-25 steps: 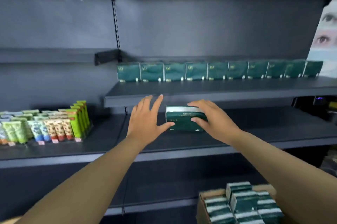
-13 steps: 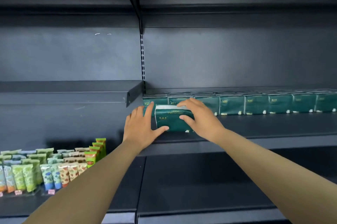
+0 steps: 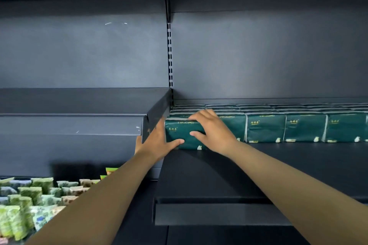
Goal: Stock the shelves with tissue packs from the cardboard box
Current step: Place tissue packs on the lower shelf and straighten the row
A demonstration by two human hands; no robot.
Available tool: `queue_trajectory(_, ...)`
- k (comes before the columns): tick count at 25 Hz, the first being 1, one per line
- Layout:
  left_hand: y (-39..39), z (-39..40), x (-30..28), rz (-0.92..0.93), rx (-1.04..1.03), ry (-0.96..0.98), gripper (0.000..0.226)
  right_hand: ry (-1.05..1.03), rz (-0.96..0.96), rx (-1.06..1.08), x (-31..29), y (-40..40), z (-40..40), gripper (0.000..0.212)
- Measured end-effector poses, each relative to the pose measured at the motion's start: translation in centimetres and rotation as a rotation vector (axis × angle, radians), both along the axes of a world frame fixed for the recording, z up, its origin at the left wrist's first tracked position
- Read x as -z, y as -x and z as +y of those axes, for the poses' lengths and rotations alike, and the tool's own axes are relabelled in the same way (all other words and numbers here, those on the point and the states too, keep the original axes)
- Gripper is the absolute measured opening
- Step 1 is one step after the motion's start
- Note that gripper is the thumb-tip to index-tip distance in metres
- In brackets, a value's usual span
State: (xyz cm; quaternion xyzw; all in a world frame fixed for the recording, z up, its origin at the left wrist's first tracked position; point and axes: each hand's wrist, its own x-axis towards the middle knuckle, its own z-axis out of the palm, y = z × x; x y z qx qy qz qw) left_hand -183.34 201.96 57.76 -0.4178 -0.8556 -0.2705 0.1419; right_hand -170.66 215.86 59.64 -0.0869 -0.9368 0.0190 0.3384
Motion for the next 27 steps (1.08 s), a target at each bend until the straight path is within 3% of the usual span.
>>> queue_trajectory(5,-0.1,1.2,-0.5,-0.018,0.126,-0.077,0.085,-0.176,-0.096,0.102,-0.2,0.4,1.7,0.051)
queue_trajectory(10,0.4,1.8,0.4,0.044,0.024,-0.059,0.078,-0.182,-0.146,0.138,-0.1,0.6,2.2,0.054)
queue_trajectory(15,-0.5,1.2,0.6,0.087,-0.11,0.021,0.094,-0.171,-0.089,0.127,-0.3,-1.1,1.9,0.059)
queue_trajectory(20,-4.0,-1.1,0.4,0.151,-0.183,0.098,0.104,-0.15,-0.03,0.18,-0.6,-7.8,1.0,0.057)
queue_trajectory(27,-16.0,-6.2,2.2,0.163,-0.058,-0.04,0.097,-0.048,0.008,0.29,1.6,-22.3,-4.5,0.053)
